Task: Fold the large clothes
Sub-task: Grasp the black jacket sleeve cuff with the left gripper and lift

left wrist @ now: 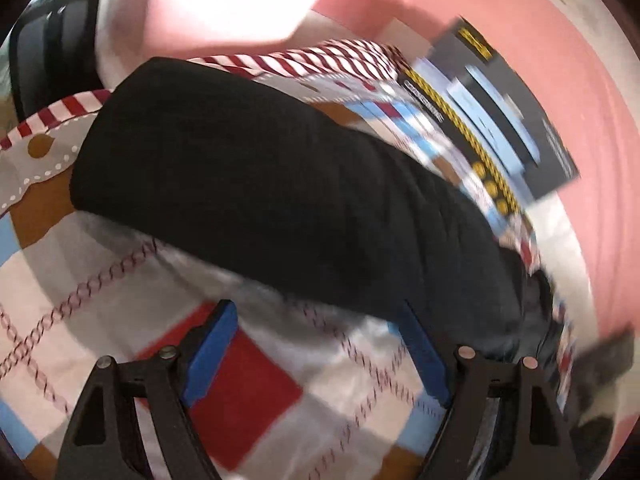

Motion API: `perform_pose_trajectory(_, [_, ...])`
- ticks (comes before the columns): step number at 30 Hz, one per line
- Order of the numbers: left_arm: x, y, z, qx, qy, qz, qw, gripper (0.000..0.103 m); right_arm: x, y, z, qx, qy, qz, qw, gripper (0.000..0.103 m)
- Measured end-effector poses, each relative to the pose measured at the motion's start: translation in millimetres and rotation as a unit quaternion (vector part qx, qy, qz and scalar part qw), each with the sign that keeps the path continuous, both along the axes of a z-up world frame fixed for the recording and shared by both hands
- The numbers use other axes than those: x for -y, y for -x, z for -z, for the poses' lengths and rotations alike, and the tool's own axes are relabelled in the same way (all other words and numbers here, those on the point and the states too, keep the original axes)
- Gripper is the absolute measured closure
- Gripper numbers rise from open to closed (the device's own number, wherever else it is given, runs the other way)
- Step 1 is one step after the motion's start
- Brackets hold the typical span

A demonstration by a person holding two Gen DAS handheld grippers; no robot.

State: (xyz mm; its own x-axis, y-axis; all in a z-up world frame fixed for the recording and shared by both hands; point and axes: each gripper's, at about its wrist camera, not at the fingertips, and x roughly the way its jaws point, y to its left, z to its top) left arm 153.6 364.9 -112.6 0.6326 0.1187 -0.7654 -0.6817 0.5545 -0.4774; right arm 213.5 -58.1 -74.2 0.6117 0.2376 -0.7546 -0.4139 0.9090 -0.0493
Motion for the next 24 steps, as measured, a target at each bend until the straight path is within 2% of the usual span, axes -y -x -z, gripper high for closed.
perform_pose_trajectory(3, [-13.7,-2.7,5.7,0.001,-0.008,-0.030,0.9995,0.023,-1.1,-7.0,5.0,-0.004,0.001,0.003,1.000,0.021])
perform_pose_trajectory(6, [-27.5,-4.7,14.9,-0.007,-0.004,-0.054,0.9985,0.035,-0.6,-12.9,7.5,-0.005,0.002,0.005,1.000,0.021])
perform_pose_trajectory(8, [-30.8,-7.1,15.1,-0.014,-0.017,-0.057,0.9981,0.043,-0.6,-14.7,8.8,-0.005,0.002,0.006,1.000,0.021])
perform_pose_trajectory(11, [-27.6,-16.0,10.4,-0.029,-0.045,-0.045,0.9976,0.063,1.2,-17.5,10.8,-0.004,0.006,0.011,1.000,0.021])
perform_pose_trajectory(13, [-25.7,-21.1,1.9,-0.035,-0.064,-0.035,0.9967,0.080,3.6,-18.2,10.7,-0.004,0.005,0.015,1.000,0.021])
perform_pose_trajectory(18, [-13.9,-28.9,-34.2,-0.032,-0.110,-0.010,0.9934,0.089,10.8,-17.1,6.7,0.005,0.006,0.019,1.000,0.021])
perform_pose_trajectory(24, [18.9,-40.2,-100.2,0.010,-0.168,0.042,0.9849,0.090,27.7,-15.9,-0.6,0.011,-0.007,0.041,0.999,0.022])
